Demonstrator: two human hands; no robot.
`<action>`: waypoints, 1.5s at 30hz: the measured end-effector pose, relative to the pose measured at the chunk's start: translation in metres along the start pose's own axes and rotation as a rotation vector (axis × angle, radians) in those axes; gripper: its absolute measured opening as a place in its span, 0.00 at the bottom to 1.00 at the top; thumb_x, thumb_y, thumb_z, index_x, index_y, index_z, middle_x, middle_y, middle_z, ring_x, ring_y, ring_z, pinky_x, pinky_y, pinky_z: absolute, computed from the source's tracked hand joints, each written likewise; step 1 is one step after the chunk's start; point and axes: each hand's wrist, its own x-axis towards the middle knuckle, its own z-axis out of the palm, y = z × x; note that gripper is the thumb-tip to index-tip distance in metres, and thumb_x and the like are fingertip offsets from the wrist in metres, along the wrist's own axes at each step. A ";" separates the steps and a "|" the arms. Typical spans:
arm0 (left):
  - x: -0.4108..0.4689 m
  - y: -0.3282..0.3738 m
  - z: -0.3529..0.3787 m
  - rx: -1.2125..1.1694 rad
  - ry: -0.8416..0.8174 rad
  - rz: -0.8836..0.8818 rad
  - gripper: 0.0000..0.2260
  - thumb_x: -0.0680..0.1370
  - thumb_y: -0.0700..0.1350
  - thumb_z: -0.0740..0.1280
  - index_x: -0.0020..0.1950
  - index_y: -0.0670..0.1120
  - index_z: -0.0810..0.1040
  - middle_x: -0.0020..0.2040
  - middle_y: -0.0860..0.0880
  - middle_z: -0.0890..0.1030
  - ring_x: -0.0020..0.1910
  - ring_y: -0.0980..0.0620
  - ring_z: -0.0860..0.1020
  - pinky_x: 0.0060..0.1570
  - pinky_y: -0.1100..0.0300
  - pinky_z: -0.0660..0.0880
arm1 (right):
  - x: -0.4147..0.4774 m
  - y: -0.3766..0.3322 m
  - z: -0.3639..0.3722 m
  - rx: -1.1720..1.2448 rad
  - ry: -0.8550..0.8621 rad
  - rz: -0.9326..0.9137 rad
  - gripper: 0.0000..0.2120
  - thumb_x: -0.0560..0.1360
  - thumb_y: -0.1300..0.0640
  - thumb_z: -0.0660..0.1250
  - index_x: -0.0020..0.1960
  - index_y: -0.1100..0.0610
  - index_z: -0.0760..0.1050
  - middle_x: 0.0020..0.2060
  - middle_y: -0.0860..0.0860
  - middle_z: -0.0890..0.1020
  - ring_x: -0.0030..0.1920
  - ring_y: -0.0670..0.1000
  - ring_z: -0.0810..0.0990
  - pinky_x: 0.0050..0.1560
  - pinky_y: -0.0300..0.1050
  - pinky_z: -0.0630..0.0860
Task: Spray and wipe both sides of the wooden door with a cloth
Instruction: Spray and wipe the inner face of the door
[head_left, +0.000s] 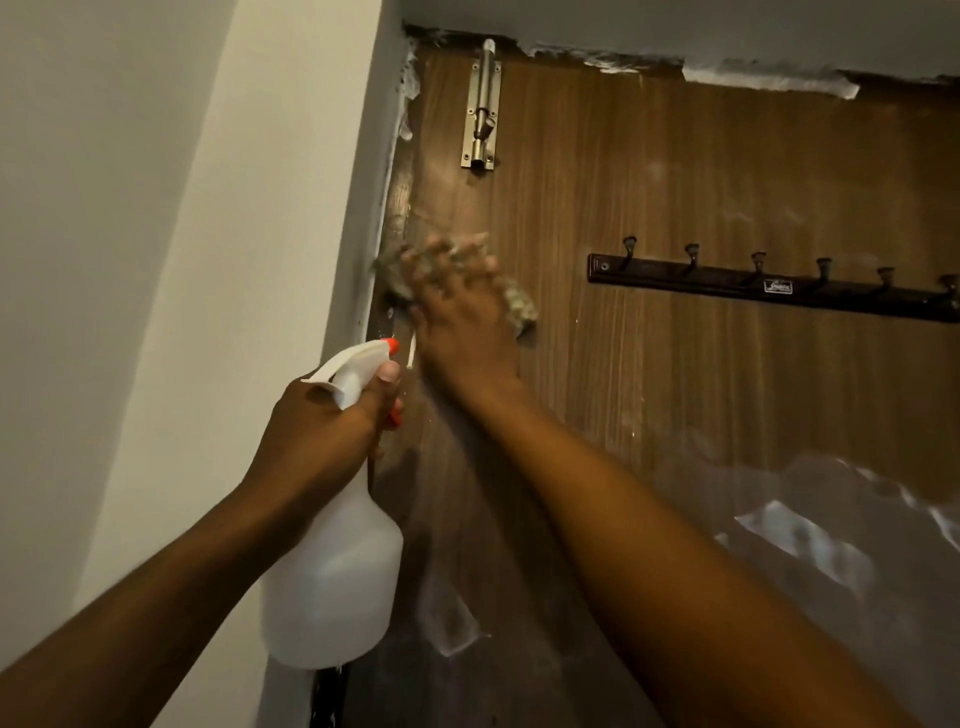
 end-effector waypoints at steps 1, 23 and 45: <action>-0.001 -0.001 -0.001 -0.013 -0.003 0.004 0.24 0.75 0.63 0.62 0.60 0.46 0.77 0.46 0.46 0.83 0.40 0.52 0.81 0.39 0.61 0.78 | -0.017 -0.009 0.003 -0.002 -0.036 -0.099 0.25 0.82 0.47 0.55 0.78 0.47 0.61 0.78 0.52 0.61 0.79 0.60 0.53 0.78 0.60 0.48; -0.041 -0.014 -0.010 0.009 -0.036 -0.168 0.26 0.73 0.58 0.63 0.63 0.42 0.74 0.55 0.40 0.80 0.52 0.43 0.79 0.54 0.51 0.77 | -0.175 0.026 -0.010 0.039 -0.037 0.084 0.24 0.81 0.45 0.56 0.77 0.43 0.61 0.79 0.50 0.58 0.80 0.58 0.50 0.77 0.64 0.50; -0.074 -0.005 0.041 -0.014 -0.077 -0.241 0.32 0.69 0.62 0.62 0.67 0.43 0.71 0.58 0.43 0.79 0.53 0.43 0.78 0.59 0.46 0.75 | -0.151 0.071 -0.028 0.025 0.064 0.321 0.26 0.81 0.48 0.57 0.78 0.45 0.58 0.79 0.51 0.58 0.79 0.59 0.51 0.77 0.62 0.50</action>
